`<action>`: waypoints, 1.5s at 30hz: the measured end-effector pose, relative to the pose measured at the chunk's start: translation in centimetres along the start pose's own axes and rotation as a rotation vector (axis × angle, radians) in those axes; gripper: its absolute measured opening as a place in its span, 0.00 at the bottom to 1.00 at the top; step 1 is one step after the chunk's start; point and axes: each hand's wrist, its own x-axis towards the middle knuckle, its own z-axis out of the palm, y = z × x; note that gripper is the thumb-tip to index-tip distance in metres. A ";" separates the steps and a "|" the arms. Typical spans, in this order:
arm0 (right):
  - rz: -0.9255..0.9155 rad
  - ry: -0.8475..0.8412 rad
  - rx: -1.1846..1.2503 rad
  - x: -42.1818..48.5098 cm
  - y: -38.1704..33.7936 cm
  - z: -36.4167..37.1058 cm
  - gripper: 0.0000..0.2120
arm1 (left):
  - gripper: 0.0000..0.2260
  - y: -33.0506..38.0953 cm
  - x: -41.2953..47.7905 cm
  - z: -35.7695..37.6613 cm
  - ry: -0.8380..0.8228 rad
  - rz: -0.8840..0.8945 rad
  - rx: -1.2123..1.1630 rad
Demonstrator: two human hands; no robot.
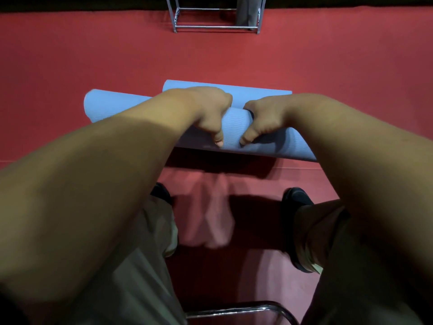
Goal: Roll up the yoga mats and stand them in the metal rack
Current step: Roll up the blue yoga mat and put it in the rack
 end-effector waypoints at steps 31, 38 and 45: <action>0.062 0.122 -0.101 -0.1 -1.1 -0.7 0.37 | 0.43 -0.4 0.1 -0.1 0.051 0.013 0.000; 0.097 0.110 0.011 -0.1 -1.0 -0.3 0.29 | 0.50 0.9 -0.5 -0.1 0.049 0.036 0.150; 0.094 0.022 -0.010 -0.2 -1.2 -0.2 0.44 | 0.35 0.9 -0.5 -0.5 0.060 0.034 0.117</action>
